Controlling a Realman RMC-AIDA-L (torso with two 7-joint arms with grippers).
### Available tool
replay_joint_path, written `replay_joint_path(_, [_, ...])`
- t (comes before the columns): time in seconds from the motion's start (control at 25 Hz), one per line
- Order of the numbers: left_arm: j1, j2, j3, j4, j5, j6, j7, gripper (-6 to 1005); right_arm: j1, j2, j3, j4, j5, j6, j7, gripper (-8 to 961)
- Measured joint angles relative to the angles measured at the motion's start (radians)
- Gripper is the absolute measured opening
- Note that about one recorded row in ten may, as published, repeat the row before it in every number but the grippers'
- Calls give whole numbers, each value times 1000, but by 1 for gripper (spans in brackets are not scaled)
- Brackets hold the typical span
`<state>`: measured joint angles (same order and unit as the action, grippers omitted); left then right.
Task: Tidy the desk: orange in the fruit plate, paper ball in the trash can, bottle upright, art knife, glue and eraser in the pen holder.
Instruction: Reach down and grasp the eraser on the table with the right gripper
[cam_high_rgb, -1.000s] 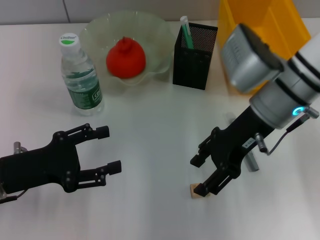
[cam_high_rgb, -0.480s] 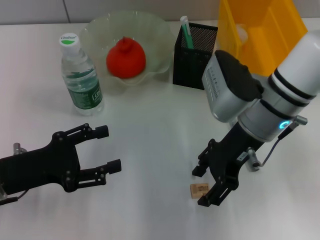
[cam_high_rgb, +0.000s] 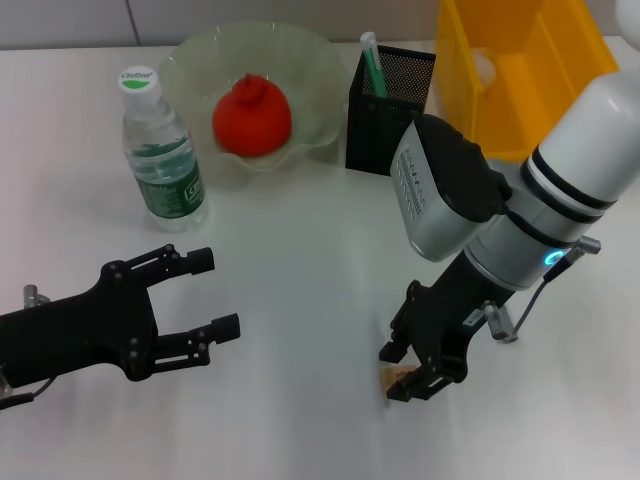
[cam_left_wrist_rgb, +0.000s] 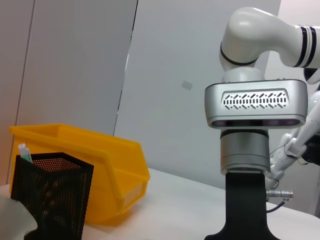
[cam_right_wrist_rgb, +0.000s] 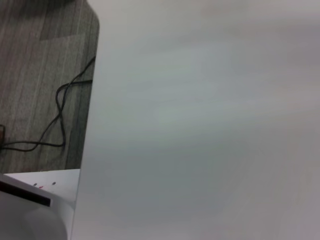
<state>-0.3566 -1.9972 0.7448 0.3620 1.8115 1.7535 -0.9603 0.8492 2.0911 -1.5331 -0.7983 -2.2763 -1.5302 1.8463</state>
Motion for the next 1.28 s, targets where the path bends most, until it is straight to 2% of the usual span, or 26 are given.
replay_joint_path(0.08, [0, 0, -2, 0, 0, 0, 0, 846, -2, 0, -5, -5, 1, 2, 0, 476])
replay_joint_path(0.72, [-1, 0, -19, 0, 0, 5, 0, 846, -4, 0, -38, -7, 2, 33, -2, 437])
replay_joint_path(0.96, [-3, 0, -24, 0, 0, 6, 0, 846, -4, 0, -38, -7, 2, 37, -1, 293])
replay_joint_path(1.28, [-6, 0, -24, 0, 0, 6, 0, 846, -4, 0, -38, -6, 2, 40, -1, 264])
